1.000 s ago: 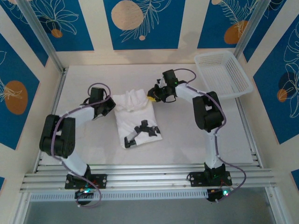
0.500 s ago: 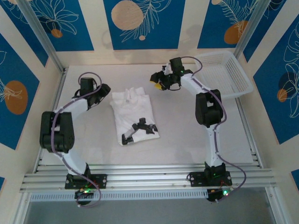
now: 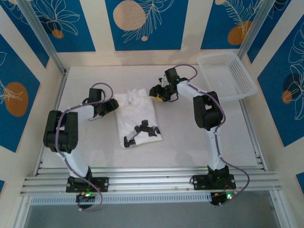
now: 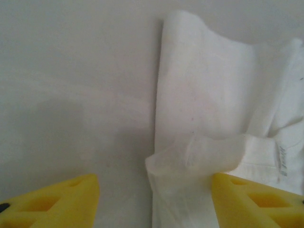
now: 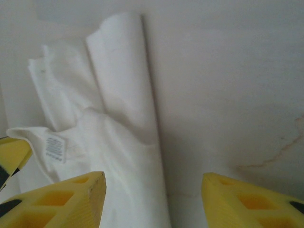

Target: Fold the inside-out t-shirt

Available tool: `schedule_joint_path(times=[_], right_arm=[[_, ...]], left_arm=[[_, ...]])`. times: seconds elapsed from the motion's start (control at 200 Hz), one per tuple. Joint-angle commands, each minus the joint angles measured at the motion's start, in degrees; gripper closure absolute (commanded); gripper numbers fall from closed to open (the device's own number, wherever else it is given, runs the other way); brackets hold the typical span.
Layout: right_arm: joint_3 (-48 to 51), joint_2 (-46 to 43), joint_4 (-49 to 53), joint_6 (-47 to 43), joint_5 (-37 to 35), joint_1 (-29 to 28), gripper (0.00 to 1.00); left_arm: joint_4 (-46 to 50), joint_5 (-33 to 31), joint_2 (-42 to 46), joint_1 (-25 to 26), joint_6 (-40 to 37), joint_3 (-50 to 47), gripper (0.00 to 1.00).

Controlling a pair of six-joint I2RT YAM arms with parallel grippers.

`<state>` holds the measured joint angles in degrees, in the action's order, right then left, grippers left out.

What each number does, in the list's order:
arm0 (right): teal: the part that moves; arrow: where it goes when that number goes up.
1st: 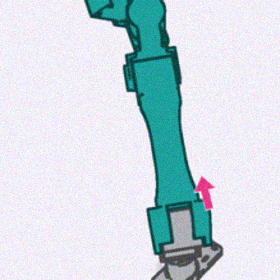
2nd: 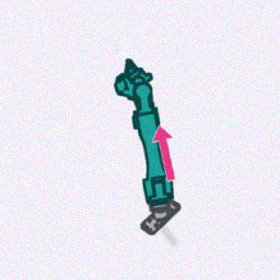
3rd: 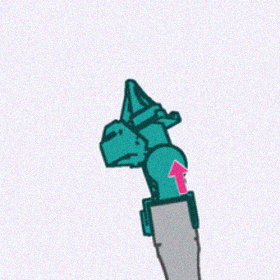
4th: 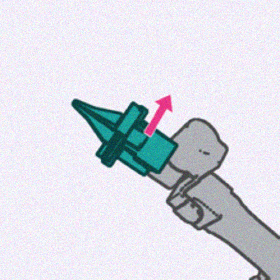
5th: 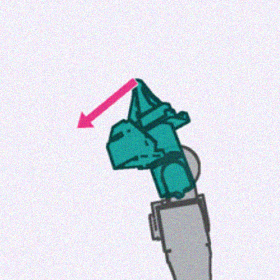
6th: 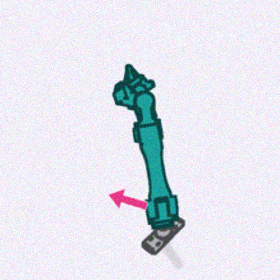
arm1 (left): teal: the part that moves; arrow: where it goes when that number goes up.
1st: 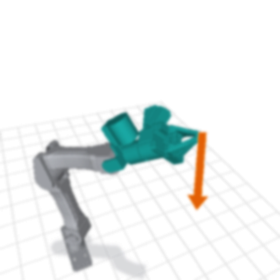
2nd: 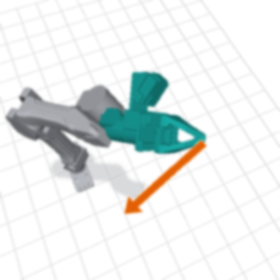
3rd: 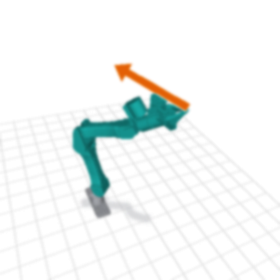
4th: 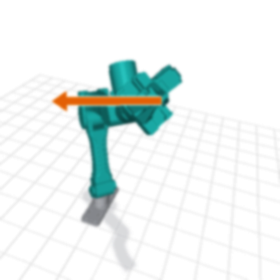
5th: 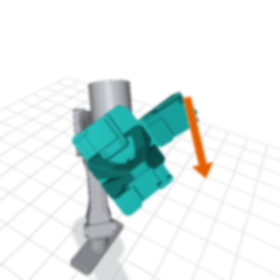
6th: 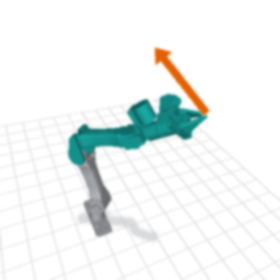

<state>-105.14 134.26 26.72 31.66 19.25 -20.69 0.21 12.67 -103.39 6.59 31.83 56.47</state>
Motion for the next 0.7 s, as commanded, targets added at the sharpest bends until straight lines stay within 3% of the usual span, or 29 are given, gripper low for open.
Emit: schedule_joint_path(times=[0.0,0.13,0.48,0.62,0.695], right_arm=[[-3.18,3.37,2.74,-1.79,0.33,-1.22,0.43],[-5.79,5.96,3.60,-1.58,1.35,-2.57,0.45],[-7.45,9.20,2.36,1.01,4.50,-4.97,0.54],[-9.70,10.67,2.84,2.52,7.20,-5.24,0.67],[-9.91,10.47,2.33,3.98,8.76,-4.89,0.81]], left_arm=[[-1.71,2.43,-3.03,1.40,-1.46,3.74,0.35],[-3.32,2.52,-6.56,1.80,1.12,5.63,0.37],[-10.37,4.35,-10.11,4.02,6.22,4.57,0.61],[-10.36,3.35,-12.85,4.36,8.83,6.36,0.77],[-9.69,2.28,-13.07,4.51,8.96,6.74,0.86]])
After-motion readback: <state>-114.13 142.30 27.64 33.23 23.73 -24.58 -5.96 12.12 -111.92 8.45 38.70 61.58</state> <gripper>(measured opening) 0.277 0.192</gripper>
